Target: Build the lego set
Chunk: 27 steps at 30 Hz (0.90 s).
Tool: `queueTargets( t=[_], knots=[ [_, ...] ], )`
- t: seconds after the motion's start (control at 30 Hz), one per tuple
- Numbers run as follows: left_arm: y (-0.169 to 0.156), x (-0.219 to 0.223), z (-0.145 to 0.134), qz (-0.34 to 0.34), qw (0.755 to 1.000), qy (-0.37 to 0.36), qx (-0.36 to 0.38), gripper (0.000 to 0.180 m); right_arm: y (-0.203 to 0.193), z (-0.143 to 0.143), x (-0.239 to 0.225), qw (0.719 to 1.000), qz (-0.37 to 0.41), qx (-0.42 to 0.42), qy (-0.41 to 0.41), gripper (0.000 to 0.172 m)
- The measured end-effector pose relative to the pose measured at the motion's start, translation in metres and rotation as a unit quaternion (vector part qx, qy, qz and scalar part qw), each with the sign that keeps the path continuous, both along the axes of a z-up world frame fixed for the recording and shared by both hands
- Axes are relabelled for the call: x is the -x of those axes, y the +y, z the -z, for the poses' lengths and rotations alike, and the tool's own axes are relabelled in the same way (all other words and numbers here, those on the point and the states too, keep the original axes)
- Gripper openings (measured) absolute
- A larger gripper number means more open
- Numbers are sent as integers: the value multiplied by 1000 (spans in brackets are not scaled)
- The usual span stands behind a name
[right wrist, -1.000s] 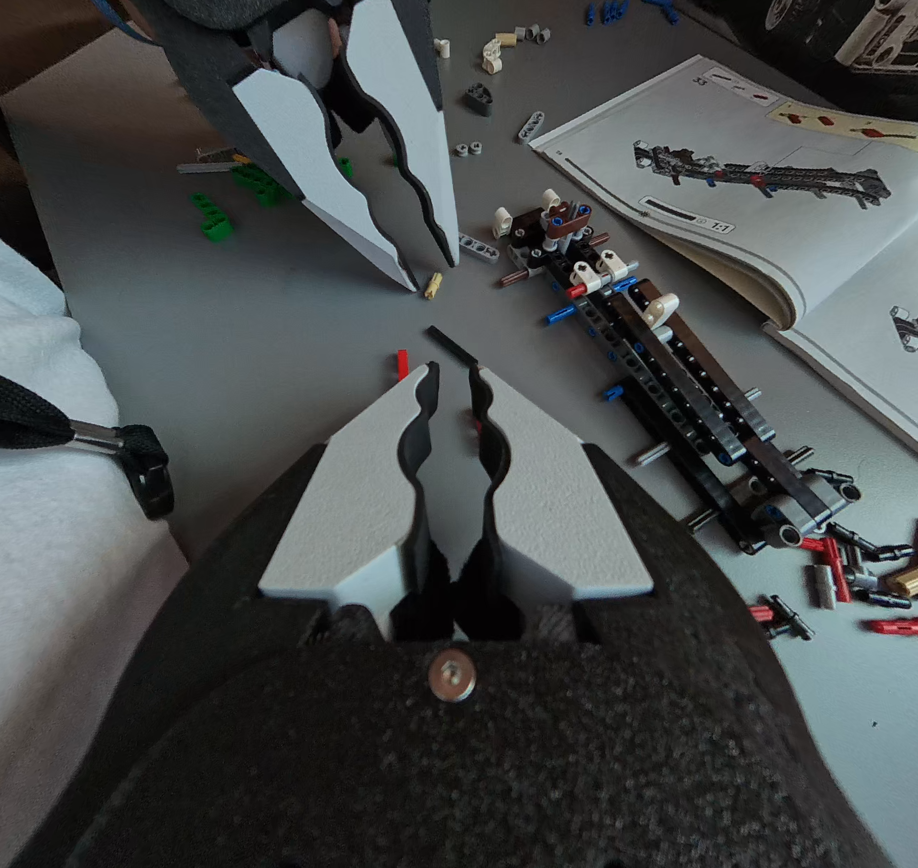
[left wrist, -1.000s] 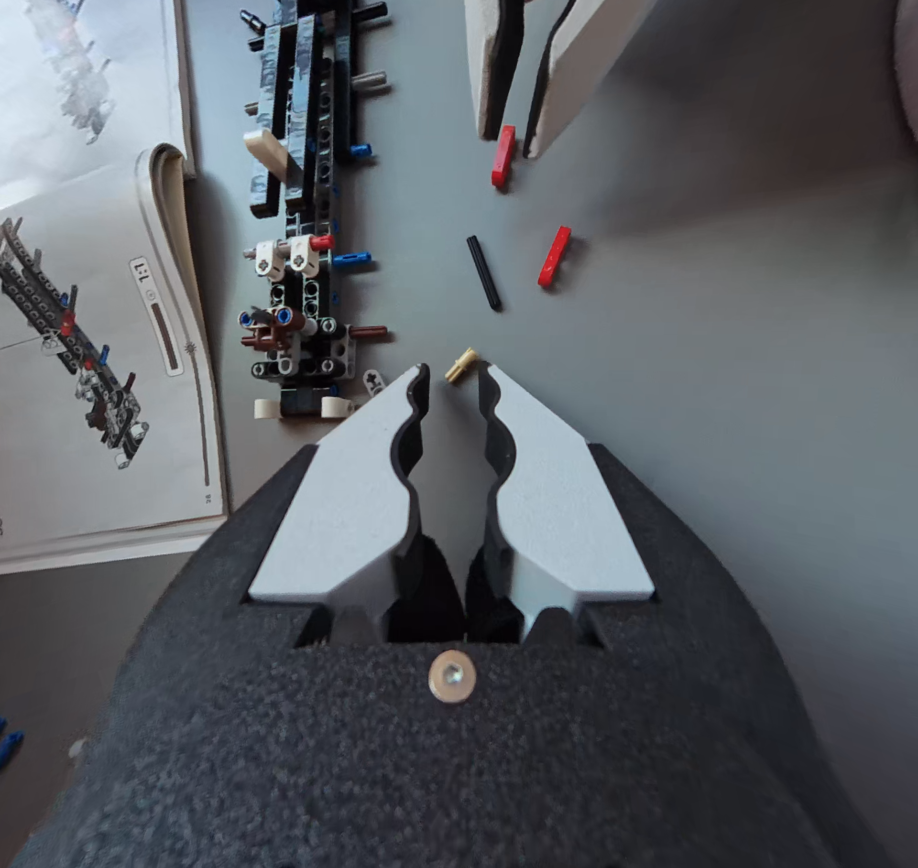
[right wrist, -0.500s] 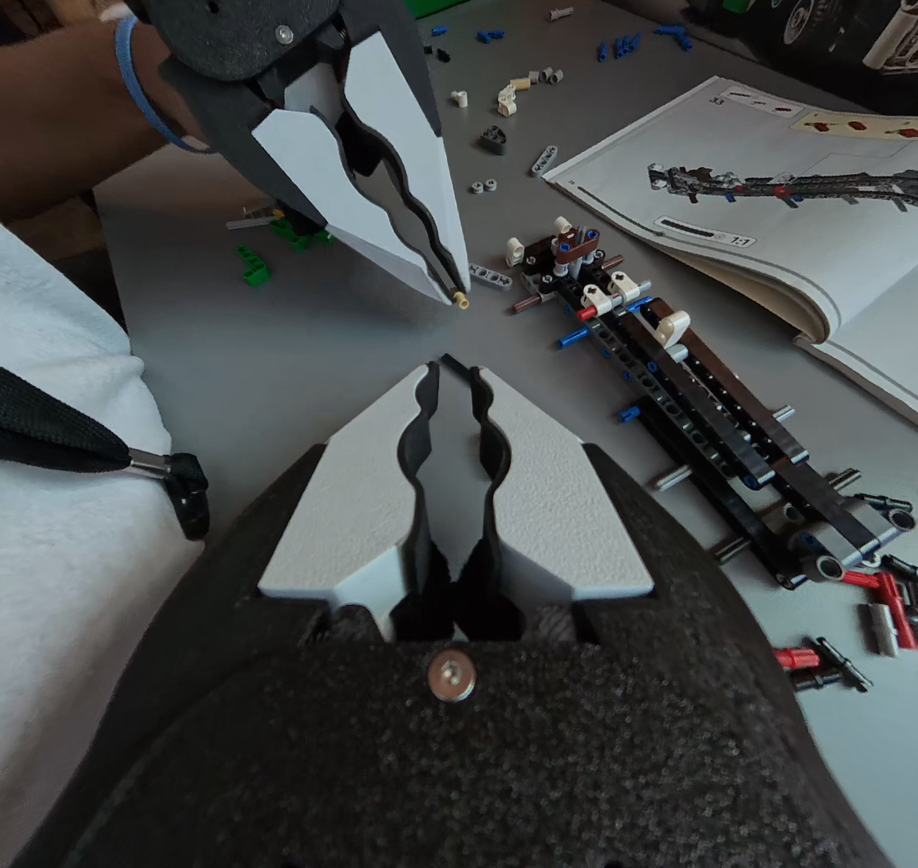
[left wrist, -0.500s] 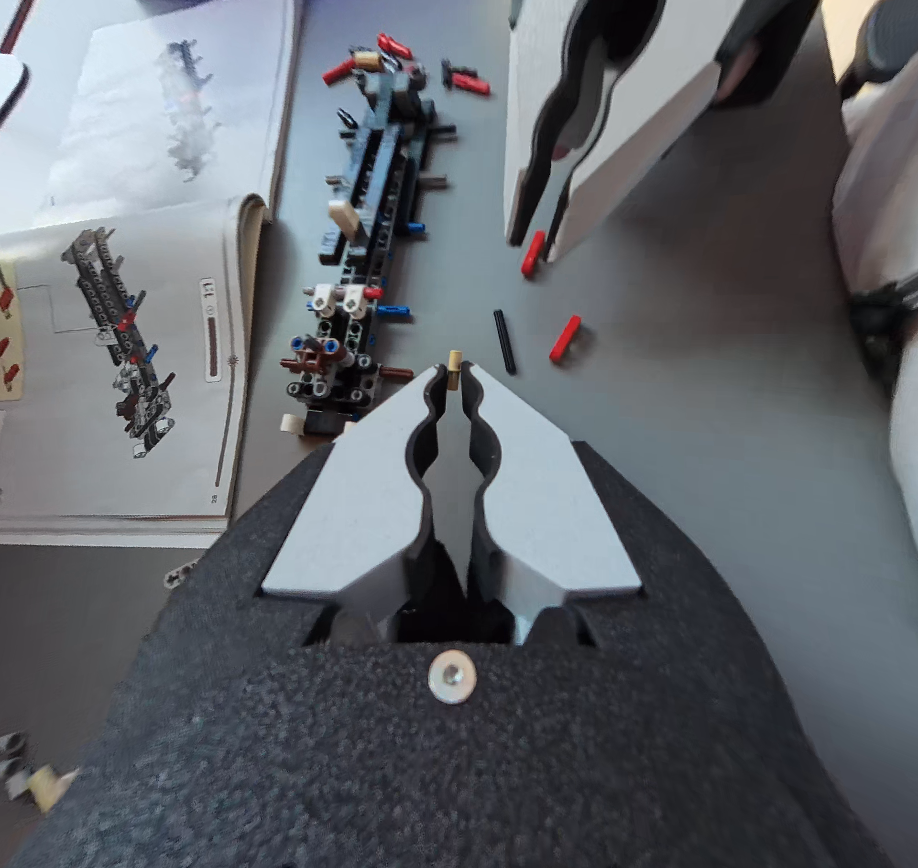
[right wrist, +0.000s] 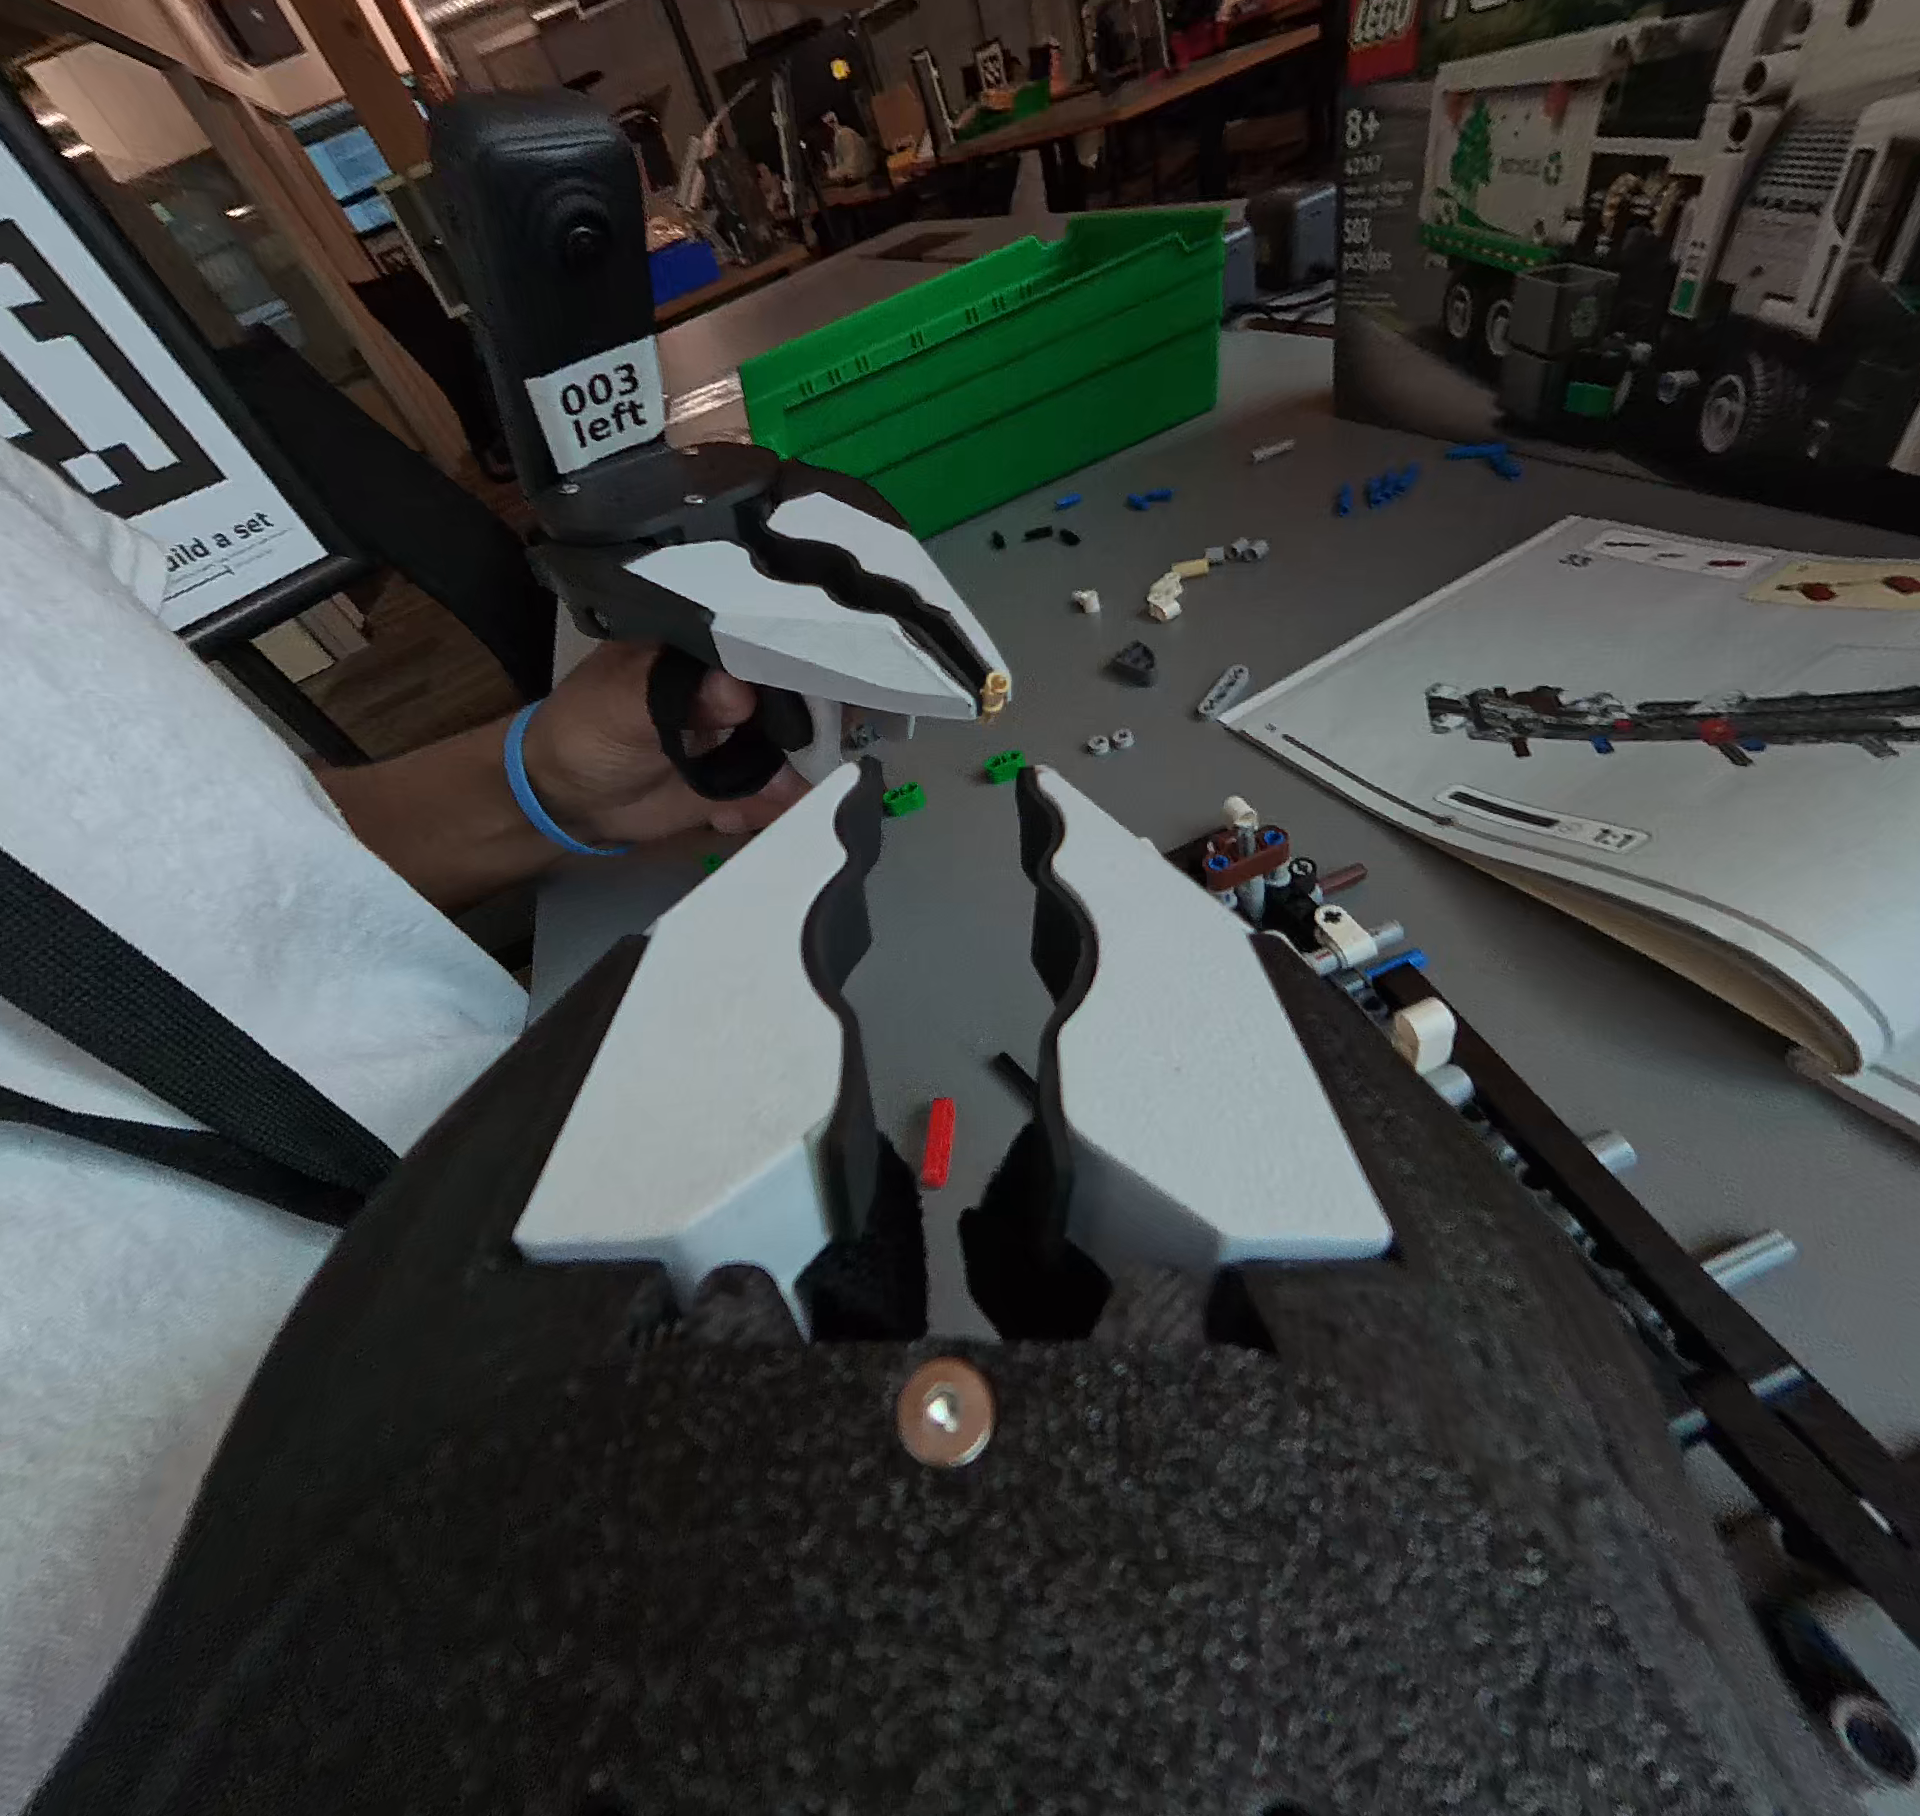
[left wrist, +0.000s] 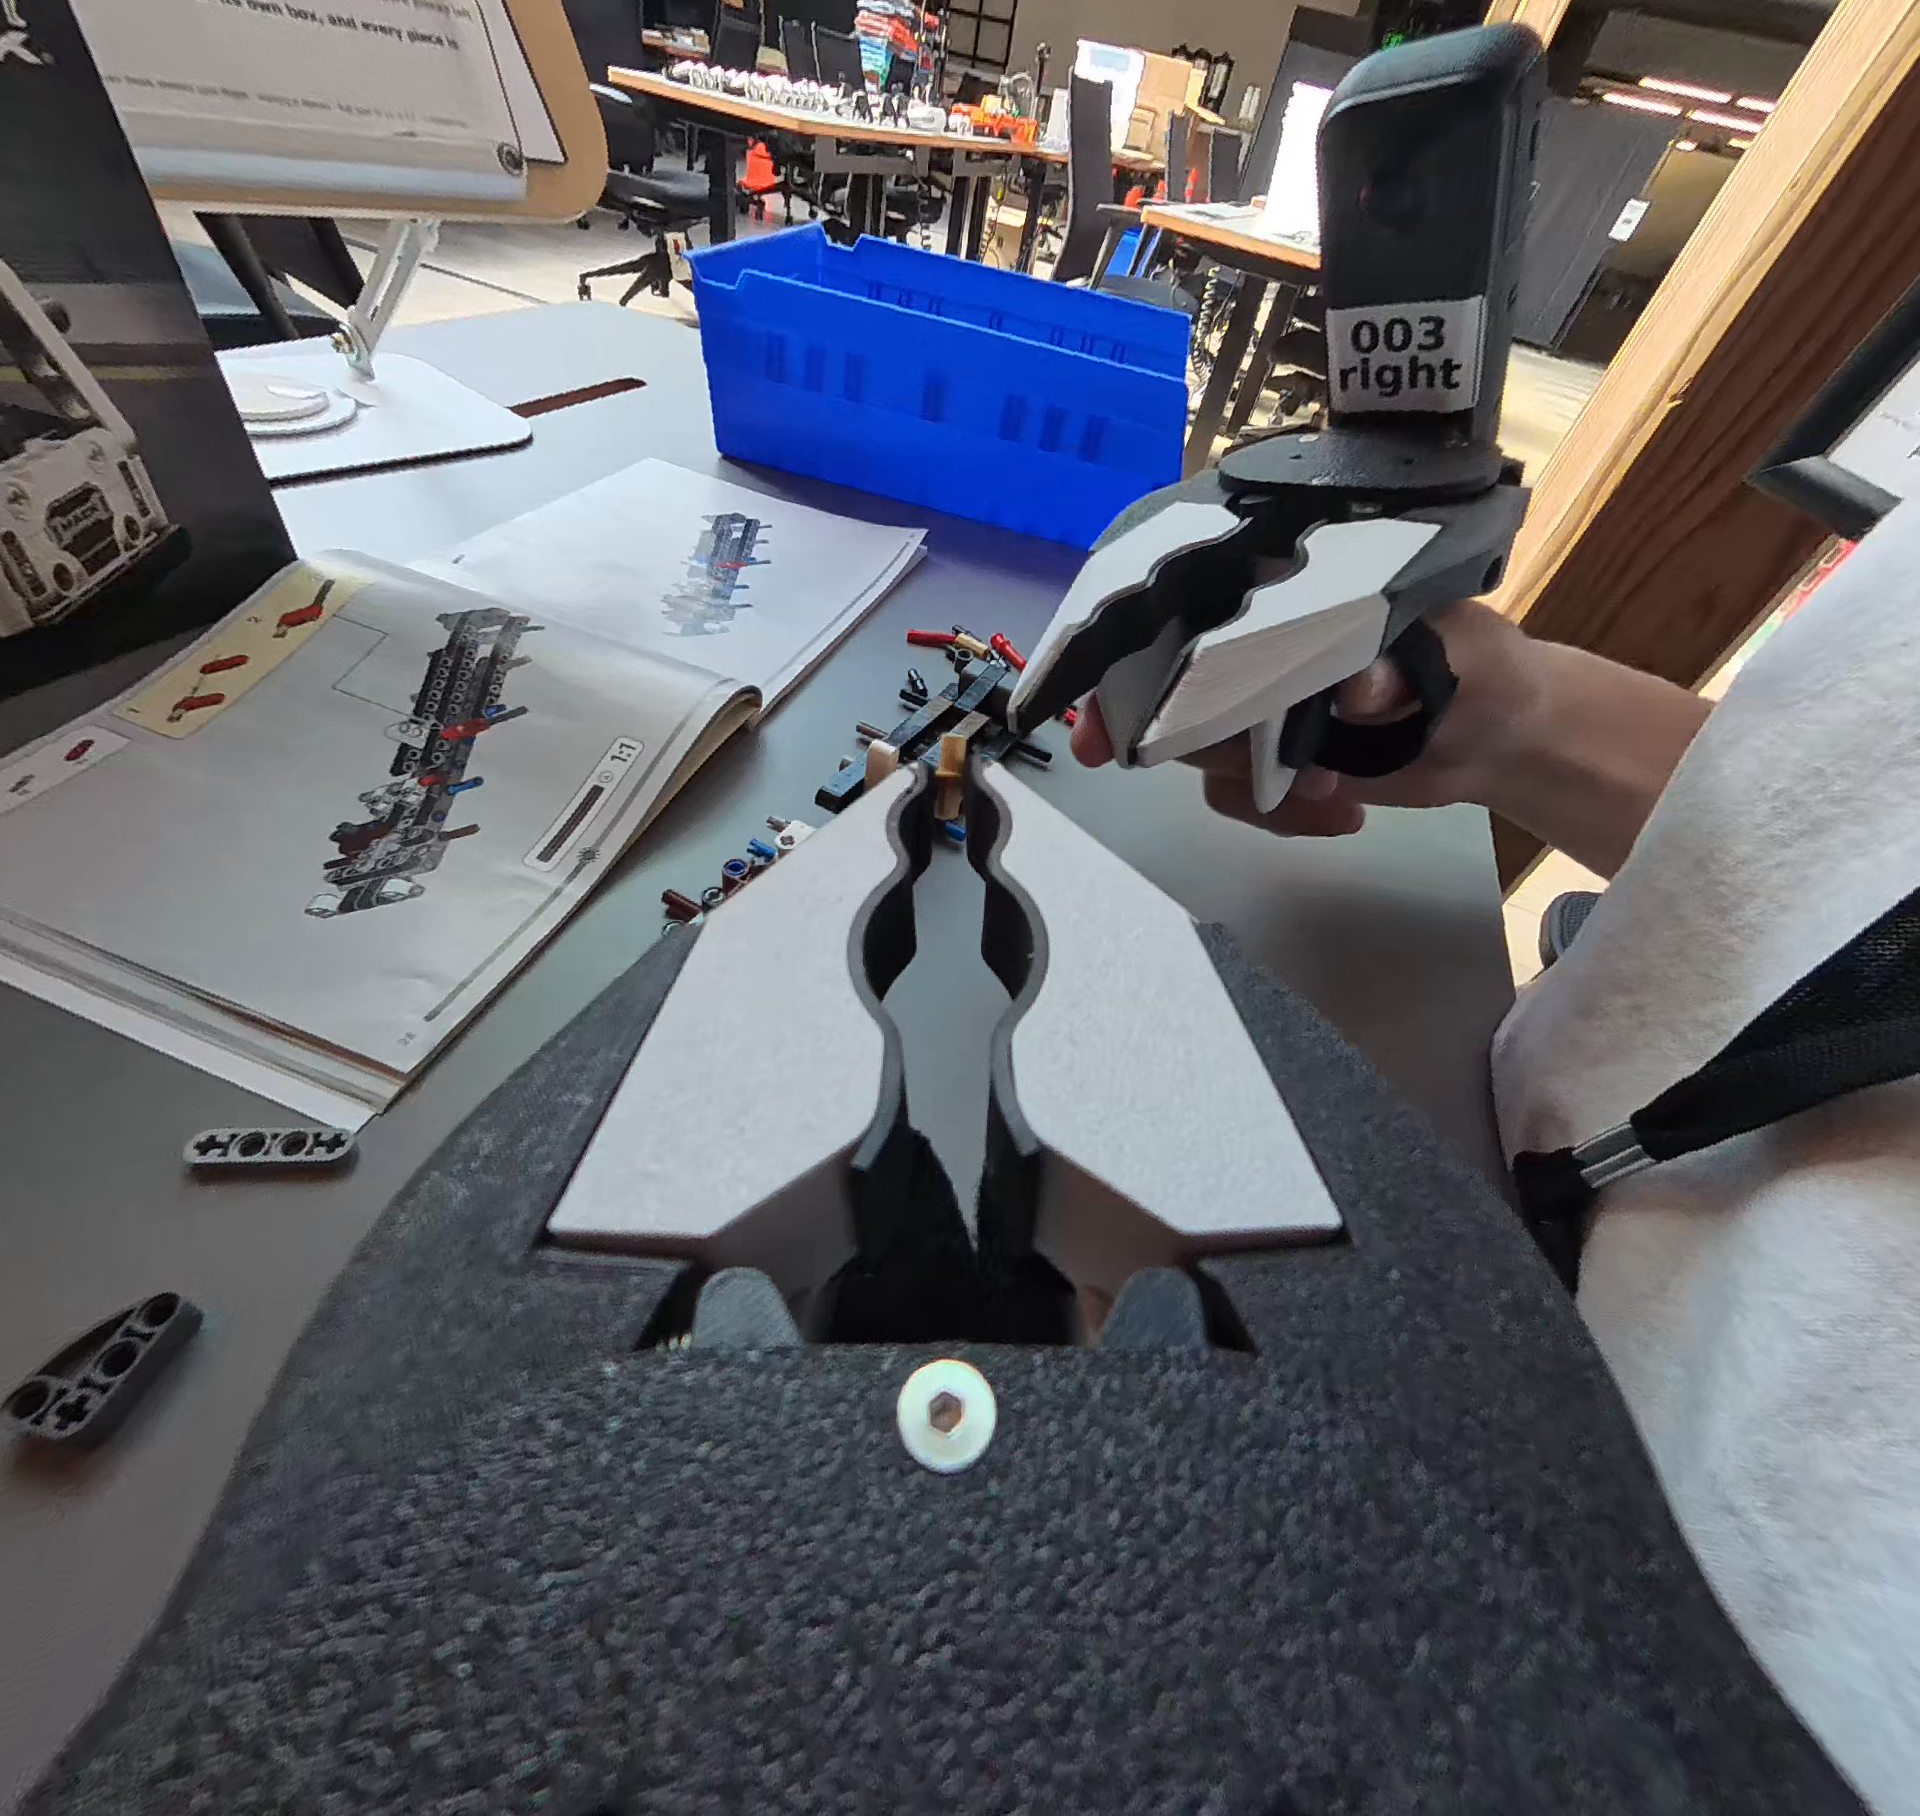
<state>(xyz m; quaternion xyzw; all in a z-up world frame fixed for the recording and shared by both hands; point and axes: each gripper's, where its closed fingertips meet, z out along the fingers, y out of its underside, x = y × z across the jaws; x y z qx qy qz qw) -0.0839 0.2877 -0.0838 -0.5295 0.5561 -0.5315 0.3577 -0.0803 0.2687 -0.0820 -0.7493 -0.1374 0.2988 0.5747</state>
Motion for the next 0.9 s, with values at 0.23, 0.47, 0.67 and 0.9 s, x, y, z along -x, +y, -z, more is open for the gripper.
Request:
queueTargets(
  t=[0.23, 0.47, 0.67, 0.9],
  knots=[
    [-5, 3, -6, 7, 1000, -17, -20, 4, 3, -8, 18, 999, -28, -29, 6, 31],
    [-8, 4, -4, 10, 1000, -20, -13, 3, 4, -11, 25, 999, -22, -48, 1, 33],
    [-12, 9, -15, 28, 998, -49, -10, 3, 6, -12, 9, 996, -13, -6, 93, 29],
    [-21, 18, -60, 90, 974, -152, 140, 2, -6, -35, 23, 982, -89, -34, 161, 20]
  ],
)
